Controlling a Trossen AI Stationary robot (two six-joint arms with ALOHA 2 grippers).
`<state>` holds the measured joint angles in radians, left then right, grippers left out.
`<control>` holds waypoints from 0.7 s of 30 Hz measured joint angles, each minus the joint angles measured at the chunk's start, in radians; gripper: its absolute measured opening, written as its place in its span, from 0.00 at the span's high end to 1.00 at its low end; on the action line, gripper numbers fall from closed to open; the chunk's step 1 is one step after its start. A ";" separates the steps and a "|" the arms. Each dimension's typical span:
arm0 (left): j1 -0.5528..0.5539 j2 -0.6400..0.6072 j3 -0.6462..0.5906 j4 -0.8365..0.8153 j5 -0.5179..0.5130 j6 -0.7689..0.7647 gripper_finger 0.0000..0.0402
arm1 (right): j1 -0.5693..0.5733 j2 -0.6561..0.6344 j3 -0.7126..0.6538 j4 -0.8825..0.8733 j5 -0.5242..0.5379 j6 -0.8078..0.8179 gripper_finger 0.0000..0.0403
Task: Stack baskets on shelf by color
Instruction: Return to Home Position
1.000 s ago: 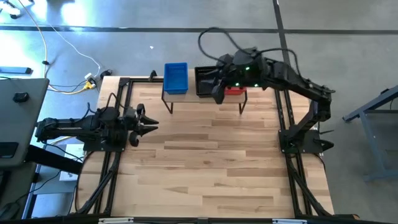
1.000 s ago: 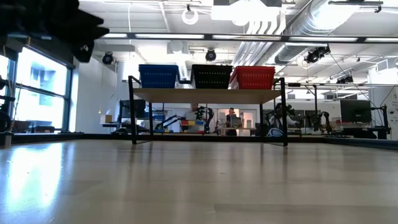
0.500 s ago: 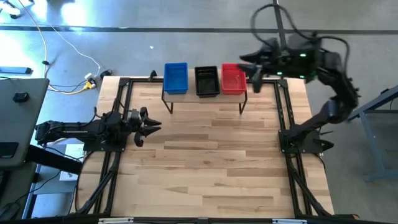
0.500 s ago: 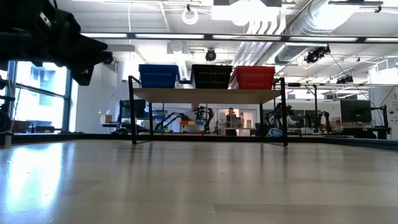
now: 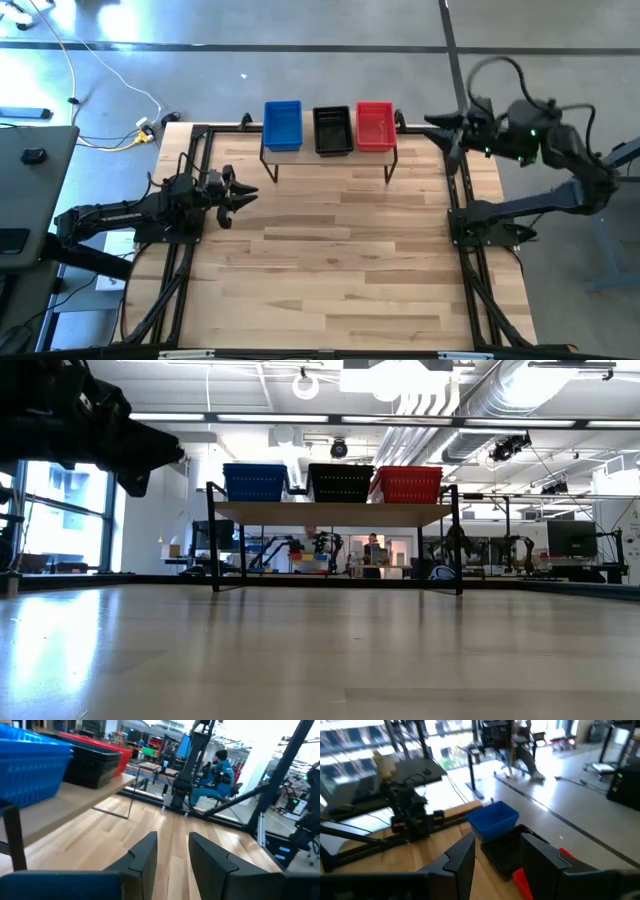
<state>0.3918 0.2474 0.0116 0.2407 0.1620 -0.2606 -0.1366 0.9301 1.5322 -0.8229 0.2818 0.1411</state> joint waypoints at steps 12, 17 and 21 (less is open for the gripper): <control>0.030 0.000 0.000 -0.043 0.017 -0.045 0.75 | 0.022 -0.403 -0.623 0.331 -0.009 0.049 0.65; 0.030 0.000 0.000 -0.072 -0.002 -0.078 0.75 | 0.022 -0.533 -0.815 0.441 -0.009 0.068 0.65; 0.030 0.000 0.000 -0.088 -0.020 -0.079 0.75 | 0.022 -0.617 -0.955 0.564 -0.038 0.063 0.65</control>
<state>0.4213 0.2475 0.0119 0.1532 0.1417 -0.3394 -0.1146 0.3131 0.5774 -0.2591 0.2443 0.2039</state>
